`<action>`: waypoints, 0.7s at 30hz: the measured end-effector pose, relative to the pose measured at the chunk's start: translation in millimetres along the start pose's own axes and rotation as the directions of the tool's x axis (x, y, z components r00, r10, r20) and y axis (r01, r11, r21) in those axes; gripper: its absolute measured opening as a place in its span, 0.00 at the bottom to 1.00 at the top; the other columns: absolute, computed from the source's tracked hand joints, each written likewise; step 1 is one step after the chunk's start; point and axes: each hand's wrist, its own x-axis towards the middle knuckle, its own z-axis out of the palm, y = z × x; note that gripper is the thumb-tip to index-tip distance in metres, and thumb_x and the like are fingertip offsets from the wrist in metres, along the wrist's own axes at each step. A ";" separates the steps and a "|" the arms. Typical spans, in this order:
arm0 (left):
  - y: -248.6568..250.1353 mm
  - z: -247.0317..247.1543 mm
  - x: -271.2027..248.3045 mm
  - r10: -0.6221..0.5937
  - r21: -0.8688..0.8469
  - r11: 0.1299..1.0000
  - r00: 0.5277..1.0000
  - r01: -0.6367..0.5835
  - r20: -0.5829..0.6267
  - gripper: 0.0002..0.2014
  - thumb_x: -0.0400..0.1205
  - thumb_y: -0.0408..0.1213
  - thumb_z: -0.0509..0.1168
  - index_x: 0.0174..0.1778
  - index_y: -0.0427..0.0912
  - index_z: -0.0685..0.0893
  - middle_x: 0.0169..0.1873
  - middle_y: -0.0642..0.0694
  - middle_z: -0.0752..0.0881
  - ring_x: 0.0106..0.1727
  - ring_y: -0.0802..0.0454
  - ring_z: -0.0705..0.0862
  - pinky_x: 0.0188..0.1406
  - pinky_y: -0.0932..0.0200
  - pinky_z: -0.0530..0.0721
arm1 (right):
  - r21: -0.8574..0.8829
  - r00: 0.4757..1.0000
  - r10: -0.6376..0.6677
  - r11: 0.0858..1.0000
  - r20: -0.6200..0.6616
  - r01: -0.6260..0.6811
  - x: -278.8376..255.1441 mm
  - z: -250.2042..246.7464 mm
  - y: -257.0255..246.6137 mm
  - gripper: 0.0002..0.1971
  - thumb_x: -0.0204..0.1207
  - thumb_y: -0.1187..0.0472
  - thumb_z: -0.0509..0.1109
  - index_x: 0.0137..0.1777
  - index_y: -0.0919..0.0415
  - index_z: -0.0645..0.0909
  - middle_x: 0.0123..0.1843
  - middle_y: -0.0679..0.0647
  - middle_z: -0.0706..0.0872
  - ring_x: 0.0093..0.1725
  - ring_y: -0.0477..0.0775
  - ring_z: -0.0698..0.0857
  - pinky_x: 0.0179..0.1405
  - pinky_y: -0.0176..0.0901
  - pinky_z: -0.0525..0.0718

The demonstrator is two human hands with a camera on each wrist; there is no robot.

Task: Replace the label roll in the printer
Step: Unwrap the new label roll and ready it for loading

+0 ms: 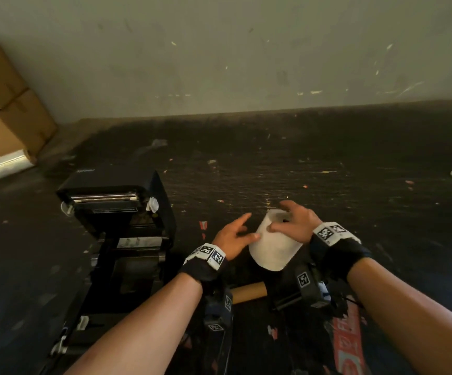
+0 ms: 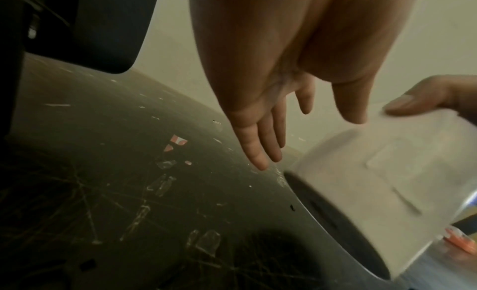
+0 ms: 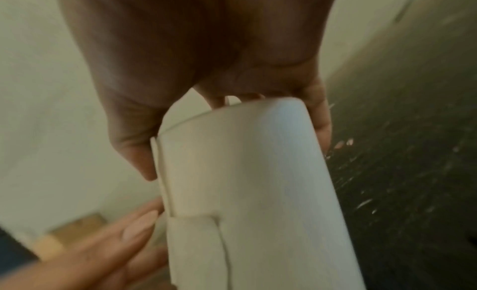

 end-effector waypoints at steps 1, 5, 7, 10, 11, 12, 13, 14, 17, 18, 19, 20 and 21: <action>1.4 -1.4 -1.3 0.001 -0.031 1.000 1.000 -0.001 -0.002 0.36 0.76 0.52 0.67 0.79 0.60 0.59 0.76 0.40 0.72 0.75 0.45 0.72 0.72 0.42 0.74 | 0.126 0.999 0.046 0.991 -0.013 -0.044 -2.3 -4.8 2.7 0.43 0.63 0.43 0.76 0.77 0.53 0.64 0.74 0.59 0.75 0.71 0.62 0.76 0.67 0.55 0.77; 14.3 -5.9 -12.2 0.013 -0.228 0.974 1.000 -0.019 -0.026 0.32 0.77 0.52 0.66 0.78 0.61 0.63 0.72 0.49 0.72 0.73 0.47 0.71 0.68 0.39 0.76 | 0.720 0.982 0.163 0.669 0.099 -0.184 -16.0 -15.4 17.5 0.35 0.59 0.45 0.77 0.68 0.50 0.75 0.63 0.62 0.83 0.59 0.65 0.84 0.56 0.69 0.84; 25.0 -6.3 -18.5 0.010 -0.383 0.924 0.999 -0.021 -0.032 0.27 0.78 0.51 0.66 0.73 0.64 0.68 0.68 0.50 0.72 0.70 0.46 0.70 0.67 0.33 0.77 | 0.827 0.975 0.118 0.518 0.186 -0.221 -26.2 -18.8 19.0 0.26 0.68 0.46 0.71 0.66 0.52 0.76 0.62 0.64 0.85 0.59 0.67 0.84 0.55 0.68 0.84; 41.1 -2.4 -28.8 0.057 -0.508 0.859 0.998 -0.063 -0.026 0.23 0.75 0.48 0.70 0.64 0.69 0.72 0.71 0.47 0.70 0.68 0.41 0.73 0.61 0.30 0.80 | 0.869 0.969 0.058 0.433 0.239 -0.241 -37.4 -19.4 16.9 0.22 0.72 0.43 0.64 0.64 0.51 0.77 0.60 0.62 0.86 0.59 0.65 0.84 0.58 0.63 0.82; 45.2 -0.5 -32.2 0.080 -0.505 0.858 0.996 -0.090 -0.042 0.24 0.74 0.46 0.71 0.63 0.69 0.72 0.71 0.46 0.70 0.67 0.41 0.74 0.59 0.32 0.81 | 0.878 0.969 0.053 0.412 0.243 -0.243 -40.5 -19.6 15.8 0.23 0.72 0.43 0.63 0.65 0.51 0.77 0.60 0.62 0.86 0.60 0.65 0.84 0.58 0.63 0.82; 47.5 1.4 -34.5 0.095 -0.488 0.865 0.993 -0.114 -0.063 0.24 0.74 0.45 0.72 0.63 0.68 0.72 0.71 0.46 0.71 0.65 0.42 0.76 0.58 0.33 0.82 | 0.886 0.968 0.046 0.394 0.245 -0.243 -43.2 -19.8 14.9 0.23 0.73 0.42 0.63 0.65 0.50 0.76 0.61 0.62 0.85 0.60 0.65 0.83 0.58 0.63 0.81; 49.0 2.4 -36.8 0.110 -0.468 0.873 0.990 -0.136 -0.084 0.25 0.74 0.43 0.72 0.64 0.67 0.73 0.70 0.45 0.71 0.64 0.42 0.77 0.58 0.35 0.83 | 0.890 0.968 0.041 0.385 0.248 -0.244 -46.1 -20.2 14.1 0.23 0.73 0.42 0.63 0.65 0.50 0.76 0.62 0.63 0.84 0.61 0.66 0.83 0.59 0.64 0.81; 48.7 2.4 -38.7 0.117 -0.449 0.881 0.988 -0.151 -0.102 0.24 0.74 0.43 0.72 0.64 0.65 0.74 0.70 0.45 0.72 0.63 0.43 0.77 0.57 0.35 0.84 | 0.888 0.967 0.031 0.388 0.254 -0.246 -49.8 -20.2 12.7 0.22 0.74 0.42 0.63 0.65 0.50 0.76 0.62 0.63 0.84 0.61 0.66 0.82 0.60 0.66 0.80; 45.7 -1.1 -43.8 0.114 -0.435 0.886 0.985 -0.158 -0.126 0.22 0.72 0.43 0.73 0.60 0.65 0.77 0.68 0.45 0.73 0.63 0.41 0.78 0.53 0.36 0.85 | 0.880 0.961 -0.006 0.403 0.276 -0.250 -61.4 -19.7 9.0 0.22 0.75 0.41 0.62 0.65 0.49 0.75 0.62 0.62 0.84 0.62 0.67 0.82 0.62 0.69 0.78; 45.0 -2.8 -46.0 0.104 -0.441 0.885 0.986 -0.152 -0.130 0.21 0.72 0.44 0.73 0.59 0.65 0.78 0.68 0.46 0.74 0.63 0.40 0.78 0.52 0.36 0.86 | 0.869 0.960 -0.011 0.427 0.279 -0.248 -63.8 -19.8 8.0 0.23 0.75 0.40 0.62 0.66 0.48 0.75 0.62 0.61 0.84 0.62 0.66 0.82 0.61 0.69 0.78; 44.5 -4.1 -48.0 0.095 -0.446 0.883 0.987 -0.144 -0.132 0.21 0.71 0.44 0.73 0.58 0.65 0.79 0.68 0.46 0.74 0.63 0.40 0.78 0.51 0.37 0.86 | 0.855 0.965 -0.006 0.465 0.261 -0.228 -66.4 -20.2 6.1 0.24 0.74 0.39 0.62 0.66 0.48 0.75 0.62 0.60 0.85 0.62 0.65 0.82 0.60 0.68 0.79; 43.9 -5.3 -49.7 0.085 -0.447 0.884 0.987 -0.137 -0.133 0.21 0.71 0.44 0.74 0.57 0.65 0.79 0.67 0.46 0.75 0.63 0.40 0.78 0.51 0.37 0.86 | 0.834 0.982 0.012 0.526 0.191 -0.169 -68.8 -21.4 4.0 0.25 0.74 0.39 0.64 0.68 0.49 0.74 0.62 0.59 0.84 0.61 0.62 0.83 0.60 0.67 0.80; 43.4 -6.4 -51.5 0.079 -0.443 0.887 0.988 -0.131 -0.135 0.20 0.70 0.45 0.74 0.57 0.65 0.80 0.67 0.46 0.75 0.63 0.39 0.78 0.51 0.36 0.86 | 0.783 0.998 0.027 0.619 0.060 -0.063 -72.0 -23.7 1.1 0.25 0.74 0.41 0.65 0.69 0.50 0.74 0.64 0.57 0.83 0.61 0.59 0.83 0.60 0.63 0.81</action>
